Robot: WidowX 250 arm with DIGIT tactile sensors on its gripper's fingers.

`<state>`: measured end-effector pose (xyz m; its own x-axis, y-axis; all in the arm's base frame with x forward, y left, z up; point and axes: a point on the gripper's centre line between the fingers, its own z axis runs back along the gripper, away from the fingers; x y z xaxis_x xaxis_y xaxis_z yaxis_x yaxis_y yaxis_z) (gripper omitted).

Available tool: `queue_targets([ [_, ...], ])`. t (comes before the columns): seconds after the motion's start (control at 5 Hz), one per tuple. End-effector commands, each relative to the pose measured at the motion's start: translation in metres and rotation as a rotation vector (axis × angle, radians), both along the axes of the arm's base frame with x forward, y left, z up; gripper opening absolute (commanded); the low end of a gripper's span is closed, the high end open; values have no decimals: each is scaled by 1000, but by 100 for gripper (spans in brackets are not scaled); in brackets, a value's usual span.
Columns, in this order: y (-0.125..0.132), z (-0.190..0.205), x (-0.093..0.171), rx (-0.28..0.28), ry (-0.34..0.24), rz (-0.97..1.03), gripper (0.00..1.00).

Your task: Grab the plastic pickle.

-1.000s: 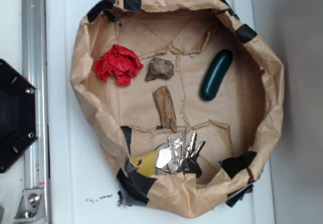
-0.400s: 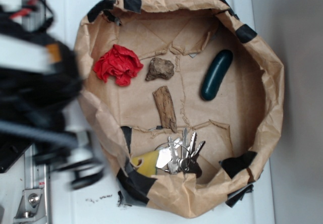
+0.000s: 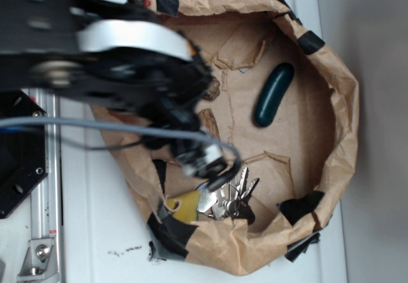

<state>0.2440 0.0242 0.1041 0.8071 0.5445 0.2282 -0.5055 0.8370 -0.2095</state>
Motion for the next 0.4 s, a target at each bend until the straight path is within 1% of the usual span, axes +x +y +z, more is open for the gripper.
queue_targets([
  [0.0,30,-18,40,26,-26,123,100],
  [0.2,31,-35,58,47,-1,124,100],
])
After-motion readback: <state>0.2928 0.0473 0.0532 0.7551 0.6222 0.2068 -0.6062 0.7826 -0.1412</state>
